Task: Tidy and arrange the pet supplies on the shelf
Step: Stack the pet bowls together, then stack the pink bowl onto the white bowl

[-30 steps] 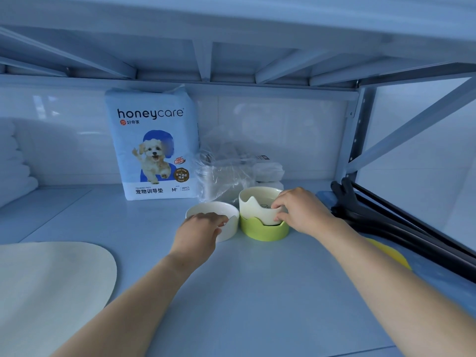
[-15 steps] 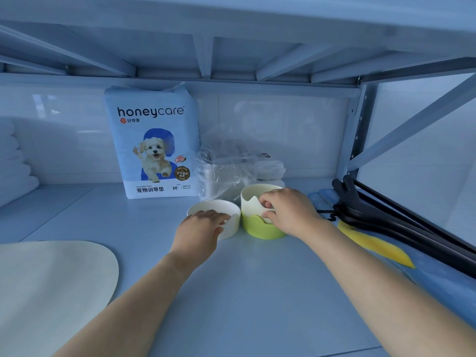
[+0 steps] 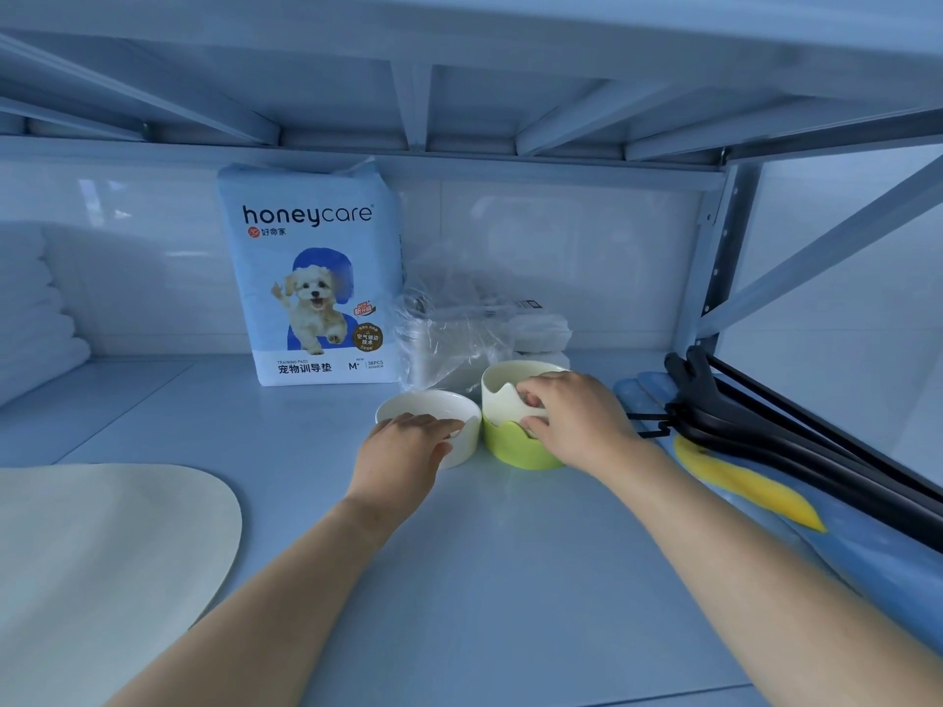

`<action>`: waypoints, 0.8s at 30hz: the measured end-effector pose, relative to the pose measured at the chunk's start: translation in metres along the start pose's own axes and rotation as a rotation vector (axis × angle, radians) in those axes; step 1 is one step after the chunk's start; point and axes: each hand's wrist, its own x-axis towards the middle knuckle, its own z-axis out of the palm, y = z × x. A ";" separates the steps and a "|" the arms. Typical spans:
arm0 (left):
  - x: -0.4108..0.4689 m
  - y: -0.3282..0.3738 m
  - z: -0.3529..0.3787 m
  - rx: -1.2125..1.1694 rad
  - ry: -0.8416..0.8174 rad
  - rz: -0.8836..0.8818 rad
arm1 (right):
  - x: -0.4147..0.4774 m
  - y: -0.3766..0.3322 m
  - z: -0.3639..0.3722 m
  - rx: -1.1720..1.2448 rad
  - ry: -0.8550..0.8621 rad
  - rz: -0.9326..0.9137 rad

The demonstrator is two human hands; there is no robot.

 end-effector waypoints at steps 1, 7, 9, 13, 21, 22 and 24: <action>0.000 0.000 0.000 -0.001 -0.007 -0.004 | -0.001 -0.001 0.001 0.034 0.024 -0.001; 0.003 -0.007 -0.020 -0.020 -0.073 -0.103 | 0.002 -0.024 0.000 0.186 0.167 -0.119; 0.003 -0.015 -0.033 0.008 -0.083 -0.151 | 0.005 -0.036 0.001 0.227 0.151 -0.181; -0.010 -0.031 -0.061 0.059 -0.092 -0.223 | 0.011 -0.061 0.008 0.281 0.067 -0.252; -0.064 -0.072 -0.118 0.094 -0.041 -0.385 | 0.031 -0.143 0.021 0.413 -0.002 -0.444; -0.072 -0.080 -0.127 0.103 -0.029 -0.397 | 0.032 -0.157 0.022 0.441 -0.003 -0.466; -0.088 -0.097 -0.145 0.111 0.003 -0.418 | 0.036 -0.185 0.026 0.493 -0.012 -0.506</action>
